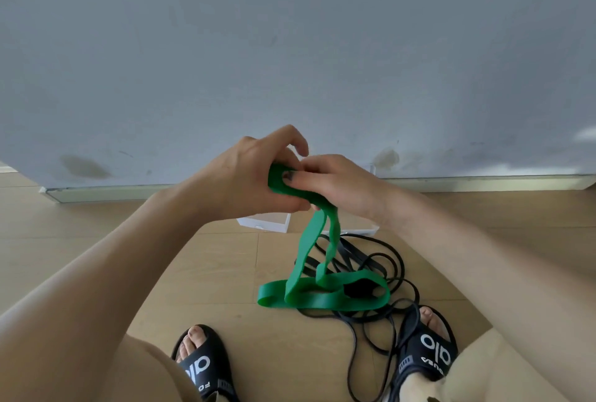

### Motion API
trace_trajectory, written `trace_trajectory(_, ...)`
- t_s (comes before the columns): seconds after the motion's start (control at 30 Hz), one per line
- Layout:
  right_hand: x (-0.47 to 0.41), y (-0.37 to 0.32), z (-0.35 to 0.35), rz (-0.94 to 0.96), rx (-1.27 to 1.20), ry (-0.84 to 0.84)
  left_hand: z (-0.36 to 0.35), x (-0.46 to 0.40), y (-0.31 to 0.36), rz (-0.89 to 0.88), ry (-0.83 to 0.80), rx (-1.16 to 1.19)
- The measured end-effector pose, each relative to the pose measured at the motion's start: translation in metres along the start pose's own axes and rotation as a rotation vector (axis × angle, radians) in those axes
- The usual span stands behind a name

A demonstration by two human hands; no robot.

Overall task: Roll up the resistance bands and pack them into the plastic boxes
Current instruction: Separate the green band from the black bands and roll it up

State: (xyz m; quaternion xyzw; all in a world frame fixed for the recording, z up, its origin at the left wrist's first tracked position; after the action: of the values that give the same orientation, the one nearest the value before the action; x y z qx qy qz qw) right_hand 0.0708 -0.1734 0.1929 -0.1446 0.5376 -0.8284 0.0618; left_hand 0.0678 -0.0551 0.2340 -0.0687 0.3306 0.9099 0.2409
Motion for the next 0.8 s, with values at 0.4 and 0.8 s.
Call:
trace_trajectory(0.4, -0.004, 0.001, 0.022, -0.152, -0.622, 0.068, 0.009, 0.009, -0.063, 0.539, 0.049, 0.665)
trace_trajectory(0.8, -0.004, 0.008, 0.004, -0.189, -0.523, -0.039, 0.006, 0.000, -0.038, 0.484, 0.035, 1.006)
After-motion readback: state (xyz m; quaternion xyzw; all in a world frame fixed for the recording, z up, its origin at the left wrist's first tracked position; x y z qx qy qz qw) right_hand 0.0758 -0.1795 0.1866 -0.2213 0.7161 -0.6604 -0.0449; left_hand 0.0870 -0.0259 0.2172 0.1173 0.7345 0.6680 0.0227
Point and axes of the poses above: each hand's wrist, its own x-axis away from the middle knuckle, its own z-axis out of the back of the hand, y = z × x, the point moved 7 cm from there along -x, towards the middle knuckle, and after that the axes turned 15 degrees about y, right-handed, at the moved point
